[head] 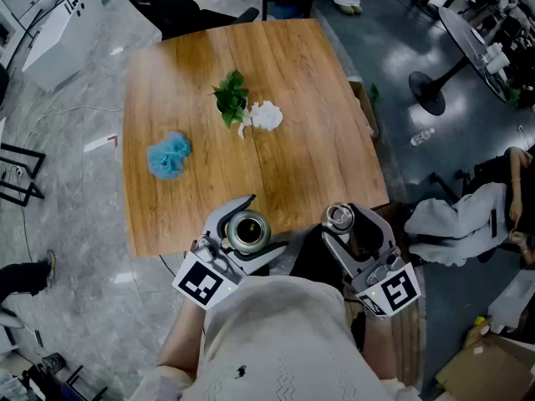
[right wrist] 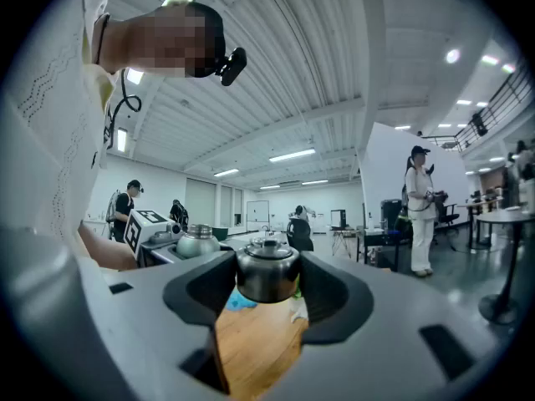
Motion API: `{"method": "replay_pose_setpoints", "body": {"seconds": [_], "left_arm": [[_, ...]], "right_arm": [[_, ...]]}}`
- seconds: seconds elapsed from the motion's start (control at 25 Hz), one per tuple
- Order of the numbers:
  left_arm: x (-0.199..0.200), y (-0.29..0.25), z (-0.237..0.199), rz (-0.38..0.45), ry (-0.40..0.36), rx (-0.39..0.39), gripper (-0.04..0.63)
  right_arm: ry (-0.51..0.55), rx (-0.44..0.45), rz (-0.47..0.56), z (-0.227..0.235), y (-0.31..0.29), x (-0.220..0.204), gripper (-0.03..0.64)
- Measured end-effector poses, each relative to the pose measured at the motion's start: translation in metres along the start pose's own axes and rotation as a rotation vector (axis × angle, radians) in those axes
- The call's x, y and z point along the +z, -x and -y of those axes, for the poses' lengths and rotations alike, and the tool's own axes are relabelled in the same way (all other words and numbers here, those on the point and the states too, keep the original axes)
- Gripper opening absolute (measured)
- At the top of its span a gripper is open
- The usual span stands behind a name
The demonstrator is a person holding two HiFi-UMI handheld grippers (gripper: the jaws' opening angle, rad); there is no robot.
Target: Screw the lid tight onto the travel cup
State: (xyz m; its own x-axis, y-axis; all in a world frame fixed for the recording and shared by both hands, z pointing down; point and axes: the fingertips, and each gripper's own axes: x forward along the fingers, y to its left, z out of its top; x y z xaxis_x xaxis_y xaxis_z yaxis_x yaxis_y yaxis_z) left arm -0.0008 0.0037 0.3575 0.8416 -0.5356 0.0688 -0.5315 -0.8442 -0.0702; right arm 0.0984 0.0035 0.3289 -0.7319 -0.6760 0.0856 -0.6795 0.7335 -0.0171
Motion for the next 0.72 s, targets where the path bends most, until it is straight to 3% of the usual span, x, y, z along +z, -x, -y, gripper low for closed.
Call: {"method": "replay_pose_setpoints", "body": {"seconds": [0.2,0.32,0.4,0.72], "left_arm": [[0.001,0.004,-0.003,0.003,-0.014,0.001,0.405],[-0.009,0.007,-0.007,-0.015,0.105,0.039,0.405],[-0.014,0.007,-0.008,-0.023,0.126,0.045,0.405],[-0.009,-0.005,0.002,-0.021,0.025,-0.027,0.405]], "right_arm": [[0.010,0.010,-0.003,-0.002,-0.006,0.003,0.249],[0.005,0.005,-0.015,0.000,-0.008,-0.003,0.249],[-0.003,-0.001,-0.025,0.001,-0.007,-0.006,0.249],[-0.014,-0.016,-0.027,0.003,-0.001,-0.007,0.249]]}}
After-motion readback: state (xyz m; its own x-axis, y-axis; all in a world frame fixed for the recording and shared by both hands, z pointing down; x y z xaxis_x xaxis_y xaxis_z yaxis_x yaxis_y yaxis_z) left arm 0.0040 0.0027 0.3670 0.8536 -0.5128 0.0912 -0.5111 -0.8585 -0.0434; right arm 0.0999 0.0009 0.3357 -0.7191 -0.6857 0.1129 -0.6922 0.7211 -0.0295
